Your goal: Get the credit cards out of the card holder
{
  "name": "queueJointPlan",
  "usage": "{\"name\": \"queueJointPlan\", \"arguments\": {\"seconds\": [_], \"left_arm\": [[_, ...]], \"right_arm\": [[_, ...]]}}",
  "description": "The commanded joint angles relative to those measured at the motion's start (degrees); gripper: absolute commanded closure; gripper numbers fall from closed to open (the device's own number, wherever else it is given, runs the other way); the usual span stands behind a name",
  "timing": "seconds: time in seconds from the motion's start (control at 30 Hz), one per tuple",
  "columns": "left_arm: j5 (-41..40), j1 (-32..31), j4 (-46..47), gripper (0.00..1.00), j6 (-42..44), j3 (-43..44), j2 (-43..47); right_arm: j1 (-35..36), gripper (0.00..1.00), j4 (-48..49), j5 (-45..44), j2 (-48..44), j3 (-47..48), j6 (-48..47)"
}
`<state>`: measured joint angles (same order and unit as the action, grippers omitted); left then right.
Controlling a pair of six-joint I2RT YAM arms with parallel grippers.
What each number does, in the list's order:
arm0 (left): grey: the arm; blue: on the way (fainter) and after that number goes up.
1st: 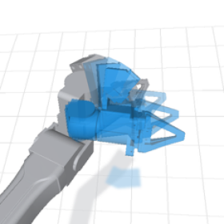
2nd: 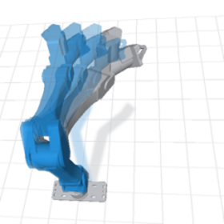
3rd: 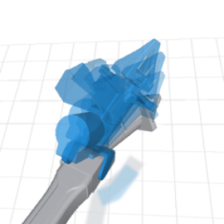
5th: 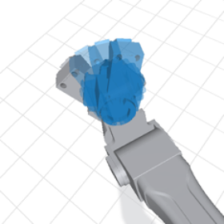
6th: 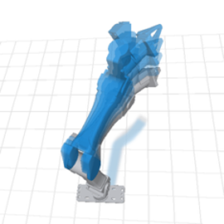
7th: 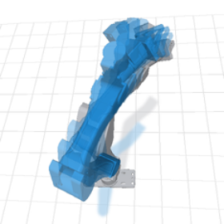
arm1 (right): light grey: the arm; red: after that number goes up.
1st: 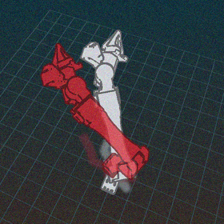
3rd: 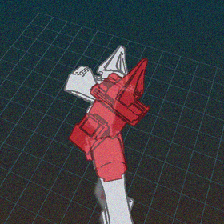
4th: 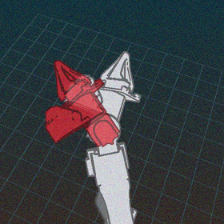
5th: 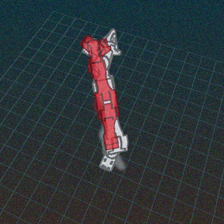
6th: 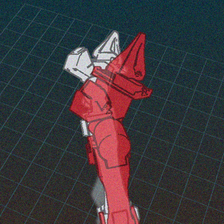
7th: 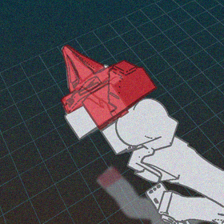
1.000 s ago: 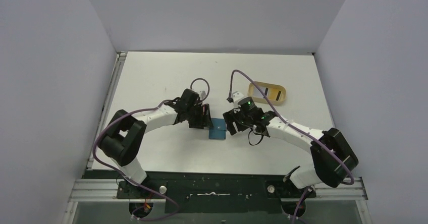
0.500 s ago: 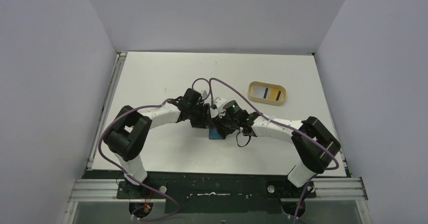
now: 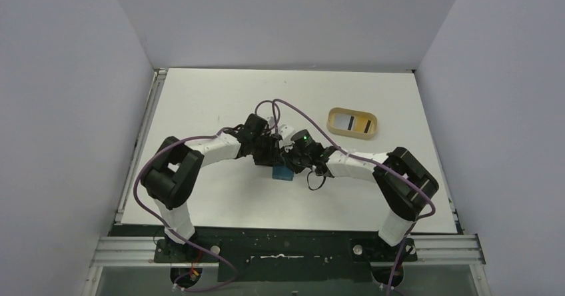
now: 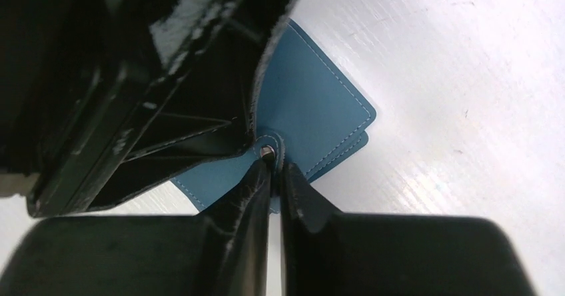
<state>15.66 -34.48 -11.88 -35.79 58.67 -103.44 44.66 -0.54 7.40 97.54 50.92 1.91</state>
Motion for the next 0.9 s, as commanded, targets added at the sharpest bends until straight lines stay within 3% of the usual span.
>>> {"name": "queueJointPlan", "arguments": {"seconds": [0.0,0.1,0.17,0.23,0.27,0.3,0.6,0.87], "left_arm": [[-0.12,-0.49,0.71,0.58,0.02,1.78,-1.65],[-0.68,-0.50,0.95,0.60,-0.31,1.29,-1.81],[-0.86,-0.50,1.13,0.67,-0.59,0.98,-1.94],[-1.06,-0.44,1.45,0.82,-0.76,0.60,-2.01],[-1.09,-0.49,1.57,0.95,-0.93,0.42,-2.03],[-1.15,-0.50,1.71,1.00,-1.06,0.29,-2.10],[-2.01,-0.74,2.49,1.00,-1.40,-0.48,-2.60],[-4.86,-1.12,2.04,1.00,-1.20,-1.43,-2.01]], "right_arm": [[-0.68,1.00,3.96,1.37,2.04,-0.54,0.92],[-1.70,1.00,5.18,1.84,1.55,-1.96,1.92],[-3.08,1.00,7.23,2.92,0.44,-3.45,3.24],[-5.11,1.00,9.84,5.25,-1.87,-5.27,5.39],[-6.28,1.00,11.14,6.66,-2.92,-6.18,6.94],[-7.35,1.00,12.19,7.88,-4.07,-6.89,7.96],[-15.83,1.00,27.07,17.15,-11.34,-14.47,20.90],[-28.62,1.00,60.17,30.30,-4.69,-23.82,43.68]]}}
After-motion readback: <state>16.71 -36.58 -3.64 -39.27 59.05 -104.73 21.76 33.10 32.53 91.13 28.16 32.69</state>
